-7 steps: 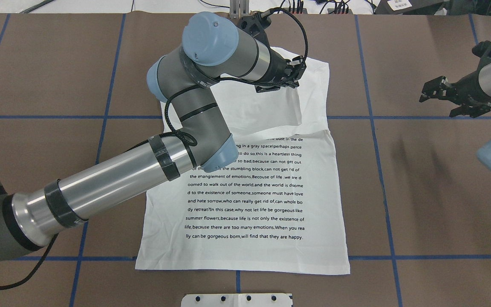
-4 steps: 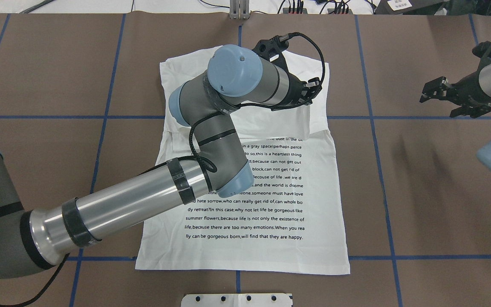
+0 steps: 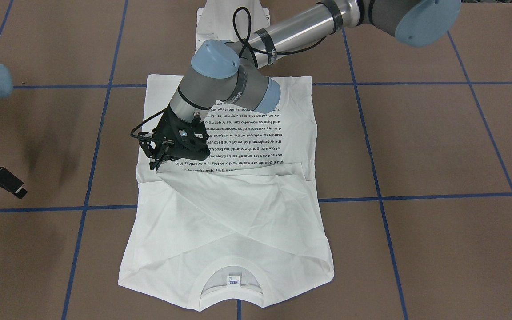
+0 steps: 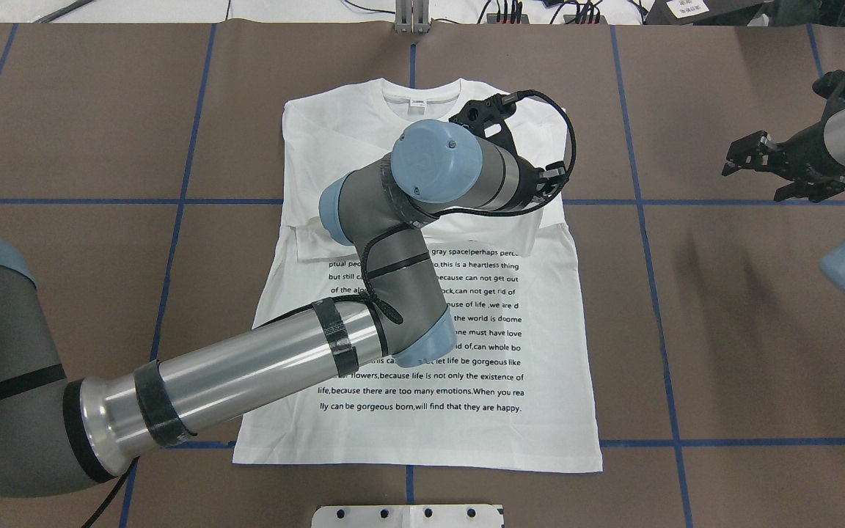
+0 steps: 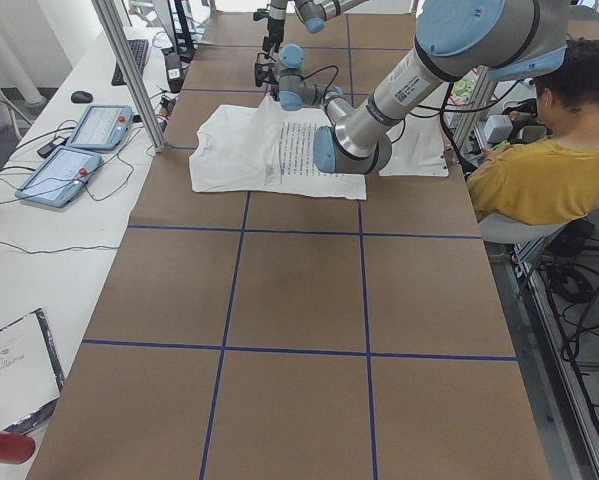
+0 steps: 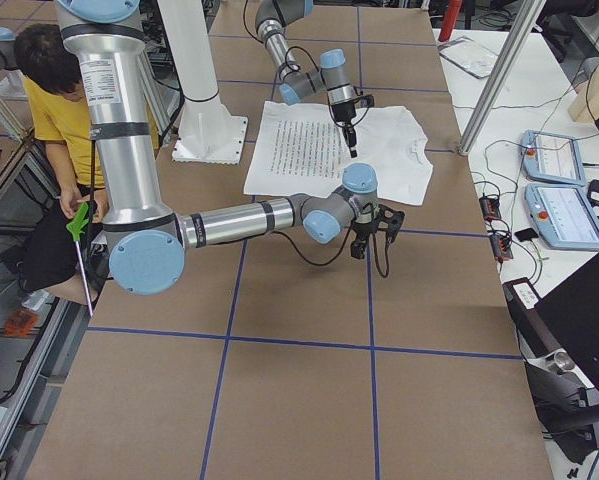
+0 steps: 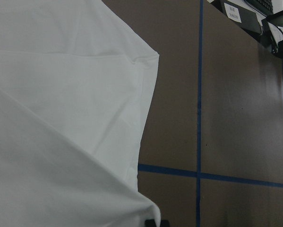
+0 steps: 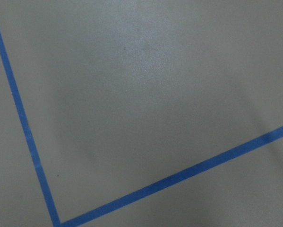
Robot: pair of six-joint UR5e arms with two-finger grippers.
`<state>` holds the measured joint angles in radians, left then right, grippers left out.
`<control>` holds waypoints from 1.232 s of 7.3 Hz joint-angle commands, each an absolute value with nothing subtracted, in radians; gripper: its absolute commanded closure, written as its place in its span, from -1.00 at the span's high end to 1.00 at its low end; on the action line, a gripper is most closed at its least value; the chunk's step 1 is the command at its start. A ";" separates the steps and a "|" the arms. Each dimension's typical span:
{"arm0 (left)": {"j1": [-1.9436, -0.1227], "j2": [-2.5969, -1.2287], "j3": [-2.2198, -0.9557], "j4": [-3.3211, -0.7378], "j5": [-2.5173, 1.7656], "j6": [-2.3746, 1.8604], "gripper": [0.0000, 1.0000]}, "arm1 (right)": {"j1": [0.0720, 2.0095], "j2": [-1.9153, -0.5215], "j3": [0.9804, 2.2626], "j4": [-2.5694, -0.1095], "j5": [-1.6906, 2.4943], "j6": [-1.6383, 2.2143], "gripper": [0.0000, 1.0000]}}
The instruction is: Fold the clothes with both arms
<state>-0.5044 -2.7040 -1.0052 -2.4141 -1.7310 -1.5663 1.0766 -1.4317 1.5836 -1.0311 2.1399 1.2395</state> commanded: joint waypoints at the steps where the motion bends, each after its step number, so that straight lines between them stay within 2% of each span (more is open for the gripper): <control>1: -0.489 -2.720 -0.976 -2.431 -1.701 -1.566 -1.00 | 1.075 -1.430 1.578 -1.031 2.140 1.241 0.99; 8: -0.440 -2.770 -0.905 -2.431 -1.638 -1.566 -1.00 | 1.075 -1.424 1.571 -1.032 2.143 1.246 0.99; 9: -0.436 -2.772 -0.905 -2.431 -1.635 -1.568 -0.88 | 1.075 -1.424 1.571 -1.032 2.143 1.246 0.99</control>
